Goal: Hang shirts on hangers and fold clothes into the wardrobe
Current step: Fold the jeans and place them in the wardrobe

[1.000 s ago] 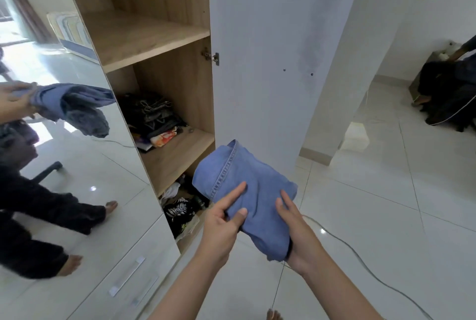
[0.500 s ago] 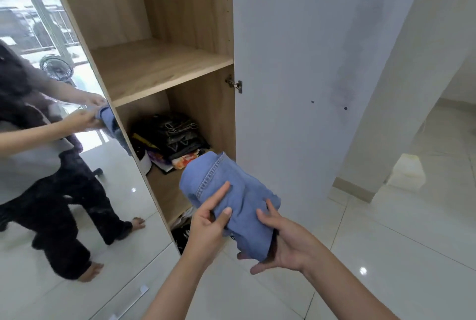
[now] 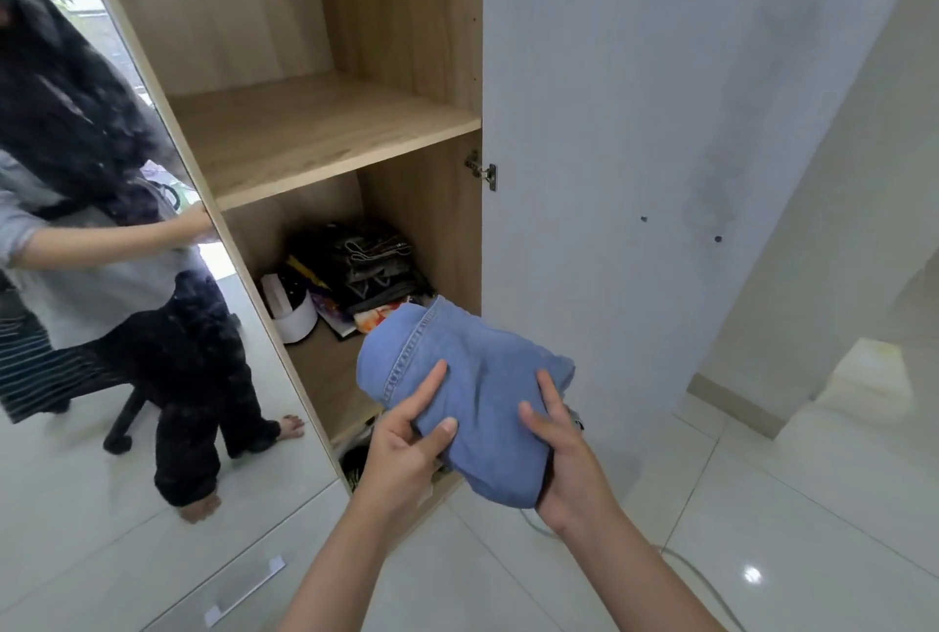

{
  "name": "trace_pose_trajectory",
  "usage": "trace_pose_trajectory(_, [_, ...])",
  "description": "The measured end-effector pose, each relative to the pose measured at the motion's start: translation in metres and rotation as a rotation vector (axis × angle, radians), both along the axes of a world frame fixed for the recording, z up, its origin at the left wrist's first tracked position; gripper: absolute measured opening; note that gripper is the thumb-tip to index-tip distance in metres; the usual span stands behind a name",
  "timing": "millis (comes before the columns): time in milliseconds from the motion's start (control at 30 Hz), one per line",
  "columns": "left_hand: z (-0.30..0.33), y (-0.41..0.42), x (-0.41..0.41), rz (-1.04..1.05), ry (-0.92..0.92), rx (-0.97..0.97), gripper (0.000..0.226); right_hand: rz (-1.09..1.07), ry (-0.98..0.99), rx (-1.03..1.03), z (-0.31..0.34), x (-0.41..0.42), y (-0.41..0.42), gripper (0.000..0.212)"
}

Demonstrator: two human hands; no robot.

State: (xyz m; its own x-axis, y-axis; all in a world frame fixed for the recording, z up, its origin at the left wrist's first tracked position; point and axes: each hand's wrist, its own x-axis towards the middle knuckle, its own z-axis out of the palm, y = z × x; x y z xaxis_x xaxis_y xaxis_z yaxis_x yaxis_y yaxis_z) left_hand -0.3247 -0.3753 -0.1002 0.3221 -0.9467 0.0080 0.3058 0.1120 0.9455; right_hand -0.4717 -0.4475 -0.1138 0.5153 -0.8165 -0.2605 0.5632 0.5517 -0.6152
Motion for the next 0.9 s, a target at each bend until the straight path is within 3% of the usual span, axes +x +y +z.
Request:
trace_pose_trajectory(133, [-0.004, -0.001, -0.003, 0.009, 0.007, 0.052, 0.059, -0.048, 0.064, 0.15, 0.001, 0.008, -0.015, 0.075])
trace_pose_trajectory(367, [-0.01, 0.005, -0.012, 0.043, 0.027, 0.053, 0.085, -0.089, 0.156, 0.037, 0.011, 0.003, -0.027, 0.055])
trace_pose_trajectory(467, [-0.007, 0.004, -0.017, 0.119, 0.225, 0.017, 0.083, -0.065, 0.147, -0.07, 0.026, -0.001, -0.032, 0.054])
trace_pose_trajectory(567, [0.006, 0.001, -0.011, 0.193, 0.47, 0.012, 0.059, -0.033, 0.163, -0.166, 0.041, -0.007, -0.038, 0.055])
trace_pose_trajectory(633, [0.014, -0.003, -0.006, 0.229, 0.566, -0.055, 0.06, -0.007, 0.151, -0.214, 0.051, -0.011, -0.041, 0.054])
trace_pose_trajectory(767, [0.037, -0.009, -0.002, 0.227, 0.422, -0.141, 0.086, 0.015, 0.127, -0.299, 0.073, -0.015, -0.052, 0.052])
trace_pose_trajectory(900, [0.059, -0.013, 0.002, 0.184, 0.219, -0.231, 0.068, 0.021, 0.1, -0.37, 0.099, -0.014, -0.065, 0.052])
